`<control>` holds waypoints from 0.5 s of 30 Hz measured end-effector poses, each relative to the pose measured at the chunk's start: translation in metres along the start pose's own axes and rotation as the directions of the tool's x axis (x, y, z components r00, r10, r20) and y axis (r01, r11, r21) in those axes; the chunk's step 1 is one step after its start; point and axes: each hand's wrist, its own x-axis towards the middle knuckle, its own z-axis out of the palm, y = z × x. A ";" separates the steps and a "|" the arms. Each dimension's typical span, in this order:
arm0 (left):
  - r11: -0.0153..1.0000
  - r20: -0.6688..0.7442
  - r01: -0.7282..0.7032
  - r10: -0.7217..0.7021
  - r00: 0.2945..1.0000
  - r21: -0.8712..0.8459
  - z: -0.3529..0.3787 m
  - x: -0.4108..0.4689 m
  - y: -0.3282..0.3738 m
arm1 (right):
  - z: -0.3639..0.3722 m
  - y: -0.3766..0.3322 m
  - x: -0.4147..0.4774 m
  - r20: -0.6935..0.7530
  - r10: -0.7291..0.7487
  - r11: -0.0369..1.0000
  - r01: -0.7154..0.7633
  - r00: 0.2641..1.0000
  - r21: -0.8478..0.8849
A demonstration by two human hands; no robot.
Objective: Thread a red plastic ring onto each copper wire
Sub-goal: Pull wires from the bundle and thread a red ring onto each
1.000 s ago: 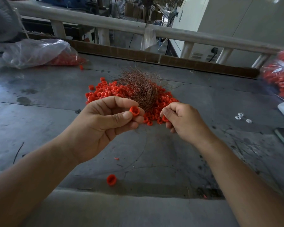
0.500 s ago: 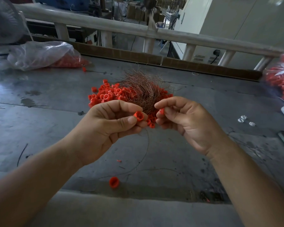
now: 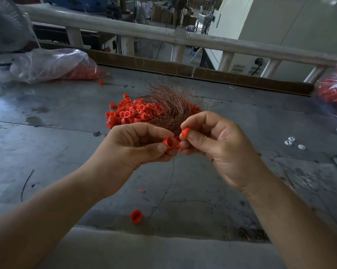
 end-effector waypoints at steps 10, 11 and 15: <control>1.000 -0.012 0.000 0.000 1.000 0.009 0.001 0.000 0.000 | 0.004 0.000 -0.001 0.012 0.002 1.000 -0.002 1.000 -0.018; 1.000 -0.016 0.000 0.001 1.000 0.011 0.001 0.000 0.000 | 0.004 0.000 -0.001 0.007 -0.012 0.999 0.012 1.000 -0.045; 1.000 -0.037 -0.013 0.013 0.999 0.022 0.002 0.000 0.002 | 0.008 0.002 -0.002 -0.030 -0.110 0.980 0.103 0.993 -0.171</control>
